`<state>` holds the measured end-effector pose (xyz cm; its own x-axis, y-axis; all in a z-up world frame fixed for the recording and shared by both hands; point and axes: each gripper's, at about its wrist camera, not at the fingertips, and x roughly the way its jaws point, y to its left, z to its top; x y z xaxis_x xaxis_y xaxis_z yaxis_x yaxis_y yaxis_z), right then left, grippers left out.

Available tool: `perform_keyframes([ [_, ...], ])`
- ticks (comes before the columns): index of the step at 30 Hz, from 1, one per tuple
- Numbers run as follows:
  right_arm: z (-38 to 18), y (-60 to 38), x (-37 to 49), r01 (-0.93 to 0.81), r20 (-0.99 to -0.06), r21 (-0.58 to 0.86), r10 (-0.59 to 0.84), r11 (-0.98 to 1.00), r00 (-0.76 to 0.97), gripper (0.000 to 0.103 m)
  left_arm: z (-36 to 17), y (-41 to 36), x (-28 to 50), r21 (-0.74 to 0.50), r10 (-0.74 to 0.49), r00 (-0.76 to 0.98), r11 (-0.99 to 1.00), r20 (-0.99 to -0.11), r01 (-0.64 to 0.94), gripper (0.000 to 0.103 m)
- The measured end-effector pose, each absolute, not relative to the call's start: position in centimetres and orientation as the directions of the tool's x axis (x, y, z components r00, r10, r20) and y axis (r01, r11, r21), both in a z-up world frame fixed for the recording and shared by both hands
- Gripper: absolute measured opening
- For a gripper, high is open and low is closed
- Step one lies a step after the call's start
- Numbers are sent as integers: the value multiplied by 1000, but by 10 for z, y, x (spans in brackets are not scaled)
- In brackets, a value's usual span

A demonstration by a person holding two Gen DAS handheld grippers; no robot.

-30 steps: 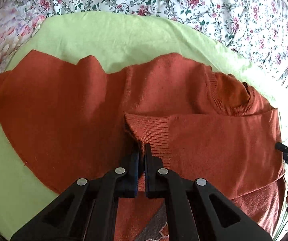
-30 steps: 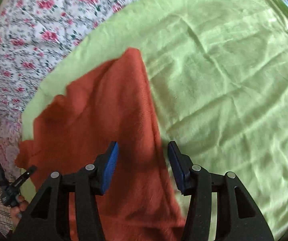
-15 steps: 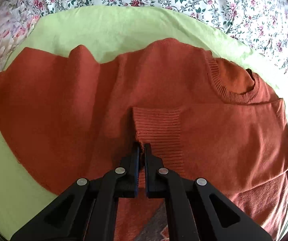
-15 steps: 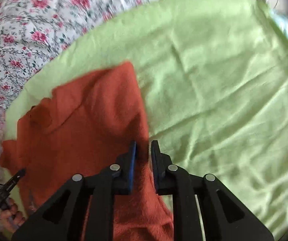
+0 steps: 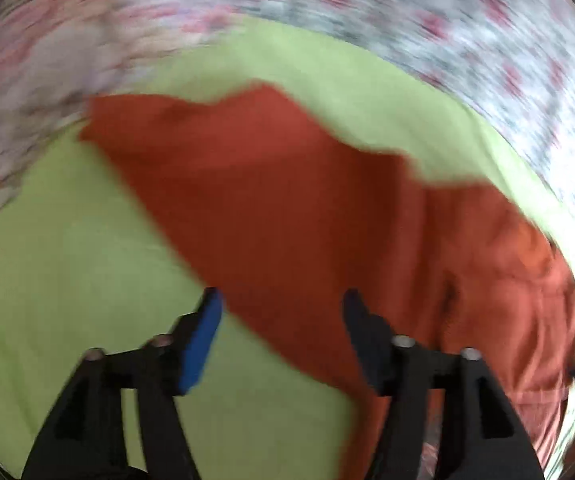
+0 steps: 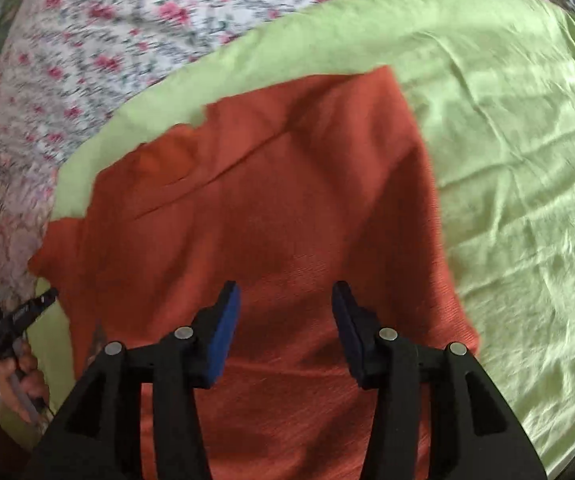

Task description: Fold small clothes

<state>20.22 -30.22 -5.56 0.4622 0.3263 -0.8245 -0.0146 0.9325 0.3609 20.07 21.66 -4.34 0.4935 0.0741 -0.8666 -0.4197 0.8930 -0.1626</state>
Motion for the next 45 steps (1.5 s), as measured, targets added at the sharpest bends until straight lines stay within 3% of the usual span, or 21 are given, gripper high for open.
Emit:
perform_keyframes([
  [5,-51,-277,197,-56,-824,373,358,926,439,50,-47,321,203,-289,99,520,737,-848,-611,80],
  [10,-48,-249,202,-99,-834,372,379,923,402,50,-54,393,219,-585,-61,666,543,-743,-603,80],
  [13,-44,-242,200,-119,-838,356,373,927,397,50,-63,412,240,-614,-105,662,500,-742,-610,78],
  [14,-41,-242,199,-122,-839,350,368,929,400,50,-65,415,246,-601,-101,648,503,-755,-621,73],
  [15,-39,-242,198,-122,-840,346,365,930,402,50,-64,415,248,-590,-93,643,515,-760,-622,47],
  [16,-38,-243,197,-122,-839,344,363,931,405,50,-63,412,254,-569,-89,634,548,-768,-613,15],
  [17,-35,-245,196,-119,-839,341,359,932,410,50,-61,409,258,-553,-85,625,568,-776,-610,6],
  [18,-34,-246,195,-116,-839,338,355,934,413,50,-57,404,260,-537,-72,623,587,-779,-605,5],
  [24,-30,-257,186,-94,-833,332,338,939,438,50,7,323,252,-408,48,686,773,-726,-486,4],
  [32,-33,-270,178,-60,-816,376,360,925,452,50,44,116,235,-279,-95,731,951,-676,-135,4],
  [37,-27,-290,170,-34,-803,385,352,922,481,50,23,-19,229,-197,-224,670,973,-708,117,4],
  [45,-24,-340,153,52,-794,399,317,916,519,50,-50,-131,250,-80,-220,537,959,-814,271,4],
])
